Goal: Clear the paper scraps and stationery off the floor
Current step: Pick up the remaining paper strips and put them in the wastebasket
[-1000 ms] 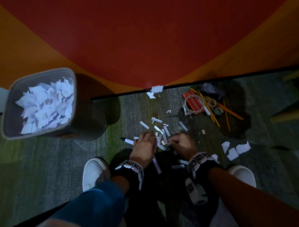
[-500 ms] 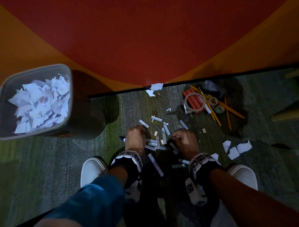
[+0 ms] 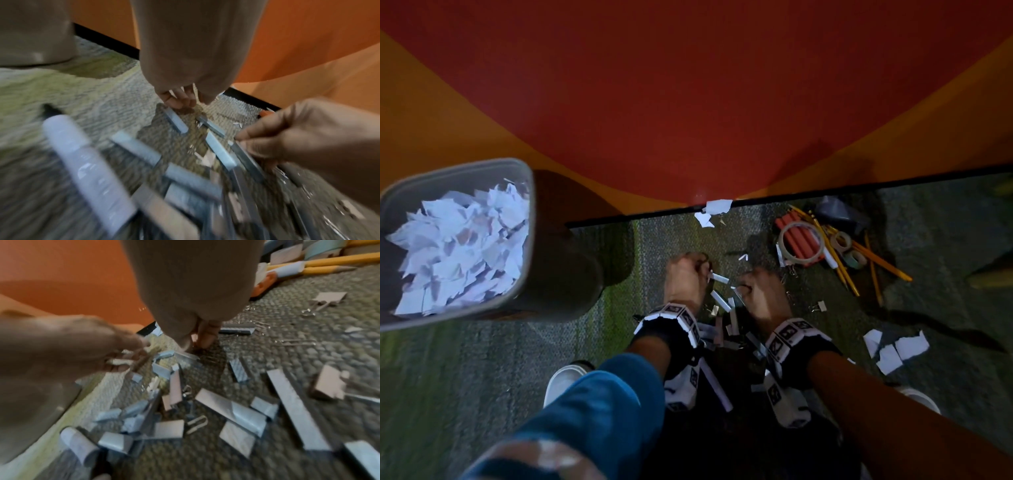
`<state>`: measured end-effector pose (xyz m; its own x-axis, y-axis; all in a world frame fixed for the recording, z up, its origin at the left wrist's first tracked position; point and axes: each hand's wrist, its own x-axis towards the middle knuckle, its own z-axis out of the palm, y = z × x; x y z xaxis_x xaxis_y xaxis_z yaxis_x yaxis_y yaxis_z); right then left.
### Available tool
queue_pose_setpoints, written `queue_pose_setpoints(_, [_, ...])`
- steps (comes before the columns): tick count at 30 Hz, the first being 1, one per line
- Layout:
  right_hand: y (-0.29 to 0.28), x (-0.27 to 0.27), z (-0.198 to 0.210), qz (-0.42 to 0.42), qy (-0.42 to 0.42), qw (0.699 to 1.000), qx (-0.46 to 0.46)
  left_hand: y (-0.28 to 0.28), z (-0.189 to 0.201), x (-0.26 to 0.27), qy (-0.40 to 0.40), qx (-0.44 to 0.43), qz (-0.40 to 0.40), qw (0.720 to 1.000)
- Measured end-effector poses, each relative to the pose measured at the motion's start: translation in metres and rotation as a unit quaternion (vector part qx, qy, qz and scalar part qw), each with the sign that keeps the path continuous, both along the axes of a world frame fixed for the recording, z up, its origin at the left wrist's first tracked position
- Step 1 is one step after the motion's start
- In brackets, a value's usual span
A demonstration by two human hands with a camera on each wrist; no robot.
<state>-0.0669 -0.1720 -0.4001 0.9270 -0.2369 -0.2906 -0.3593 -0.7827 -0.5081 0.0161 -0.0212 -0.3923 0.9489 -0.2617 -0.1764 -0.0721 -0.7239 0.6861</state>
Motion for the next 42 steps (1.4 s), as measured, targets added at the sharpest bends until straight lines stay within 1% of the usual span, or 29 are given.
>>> queue_pose_setpoints(2, [-0.001,-0.002,-0.002,-0.002,-0.015,1.000,0.003,-0.004,-0.006,0.009,0.018,0.010,-0.019,1.000])
queue_pose_setpoints(6, [-0.003,-0.008,0.001,-0.005,-0.042,0.998,0.047,-0.004,-0.017,0.016,0.050,0.032,-0.061,0.996])
queue_pose_setpoints(10, [-0.002,-0.008,0.003,0.016,-0.045,0.997,0.053,0.007,-0.029,0.012,0.063,0.003,-0.043,0.997])
queue_pose_setpoints(14, [0.000,-0.008,0.002,0.008,-0.055,0.998,0.042,0.012,-0.019,0.005,0.061,0.001,-0.053,0.997])
queue_pose_setpoints(16, [0.002,-0.007,0.000,-0.002,-0.035,0.999,0.037,0.013,-0.013,0.003,0.058,-0.013,-0.061,0.996])
queue_pose_setpoints(17, [0.003,-0.006,-0.001,-0.010,-0.022,0.999,0.036,0.014,-0.010,0.002,0.061,-0.022,-0.058,0.996])
queue_pose_setpoints(19, [0.005,-0.004,-0.002,-0.023,-0.015,0.999,0.038,0.020,-0.003,0.001,0.067,-0.042,-0.020,0.997])
queue_pose_setpoints(21, [0.008,-0.001,0.002,-0.021,-0.016,0.999,0.034,0.026,-0.003,0.003,0.039,-0.041,0.026,0.998])
queue_pose_setpoints(24, [0.008,0.001,0.005,-0.010,-0.028,0.999,0.042,0.033,-0.003,0.005,-0.006,-0.006,0.058,0.998])
queue_pose_setpoints(26, [0.003,0.003,0.002,-0.065,-0.046,0.992,0.094,0.031,0.000,0.004,-0.018,0.011,0.046,0.999])
queue_pose_setpoints(28, [-0.007,0.008,0.002,-0.125,-0.075,0.982,0.118,0.023,0.002,0.001,-0.019,0.019,0.006,1.000])
queue_pose_setpoints(31, [-0.019,0.018,0.011,-0.148,-0.109,0.977,0.108,0.007,0.000,-0.003,-0.009,0.032,-0.032,0.999])
queue_pose_setpoints(34, [-0.025,0.027,0.017,-0.162,-0.126,0.975,0.085,-0.005,-0.005,-0.004,0.008,0.070,-0.026,0.997])
queue_pose_setpoints(37, [-0.024,0.035,0.016,-0.145,-0.095,0.983,0.064,-0.006,-0.010,-0.002,0.007,0.074,-0.024,0.997])
queue_pose_setpoints(40, [-0.023,0.042,0.012,-0.126,-0.055,0.989,0.054,-0.004,-0.011,-0.001,0.000,0.058,-0.022,0.998])
queue_pose_setpoints(42, [-0.021,0.046,0.011,-0.104,-0.034,0.994,0.030,-0.005,-0.010,-0.002,-0.009,0.047,-0.020,0.999])
